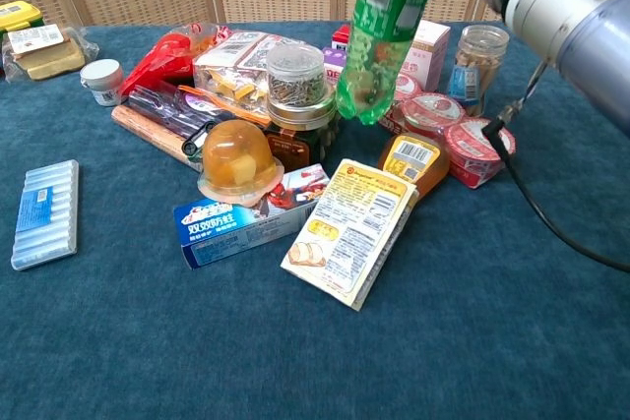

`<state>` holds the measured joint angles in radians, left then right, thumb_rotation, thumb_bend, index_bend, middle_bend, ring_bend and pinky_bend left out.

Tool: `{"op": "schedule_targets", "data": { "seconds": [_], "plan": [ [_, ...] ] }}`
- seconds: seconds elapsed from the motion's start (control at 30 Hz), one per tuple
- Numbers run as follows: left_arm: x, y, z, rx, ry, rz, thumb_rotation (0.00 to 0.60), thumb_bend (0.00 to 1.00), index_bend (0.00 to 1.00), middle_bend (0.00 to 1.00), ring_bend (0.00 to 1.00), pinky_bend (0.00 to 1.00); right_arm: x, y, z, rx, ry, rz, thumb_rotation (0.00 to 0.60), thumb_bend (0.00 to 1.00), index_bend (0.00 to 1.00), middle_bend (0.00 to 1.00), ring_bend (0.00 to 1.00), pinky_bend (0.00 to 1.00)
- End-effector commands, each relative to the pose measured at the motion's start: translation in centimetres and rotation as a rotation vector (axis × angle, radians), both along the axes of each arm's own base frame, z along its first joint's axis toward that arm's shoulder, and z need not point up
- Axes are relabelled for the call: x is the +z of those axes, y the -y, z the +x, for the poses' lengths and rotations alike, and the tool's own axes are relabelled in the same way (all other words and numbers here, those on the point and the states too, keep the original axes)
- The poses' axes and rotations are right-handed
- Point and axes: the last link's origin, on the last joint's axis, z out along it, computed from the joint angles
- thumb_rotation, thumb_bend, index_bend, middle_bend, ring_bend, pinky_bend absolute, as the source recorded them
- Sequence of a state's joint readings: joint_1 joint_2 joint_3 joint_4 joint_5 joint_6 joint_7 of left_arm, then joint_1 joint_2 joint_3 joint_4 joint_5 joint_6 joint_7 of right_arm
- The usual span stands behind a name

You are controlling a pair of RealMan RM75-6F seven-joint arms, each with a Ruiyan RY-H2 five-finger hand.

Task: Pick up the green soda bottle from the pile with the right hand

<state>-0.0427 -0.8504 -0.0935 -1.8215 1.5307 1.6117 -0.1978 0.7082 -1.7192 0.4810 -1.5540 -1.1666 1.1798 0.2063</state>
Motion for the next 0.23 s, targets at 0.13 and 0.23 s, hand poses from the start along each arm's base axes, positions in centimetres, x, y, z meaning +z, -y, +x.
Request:
{"op": "schedule_targets", "data": {
  "seconds": [0.13,0.23],
  "plan": [
    [0.0,0.1,0.1,-0.005,0.001,-0.001,0.600,0.13,0.00,0.00,0.00,0.00,2.7,-0.3,1.8,0.025,0.001,-0.059,0.600,0.00,0.53,0.91,0.80,0.59],
    [-0.1,0.2,0.2,-0.007,0.002,-0.002,0.600,0.13,0.00,0.00,0.00,0.00,3.5,-0.6,2.6,0.039,0.000,-0.072,0.600,0.00,0.53,0.91,0.80,0.59]
  ]
}}
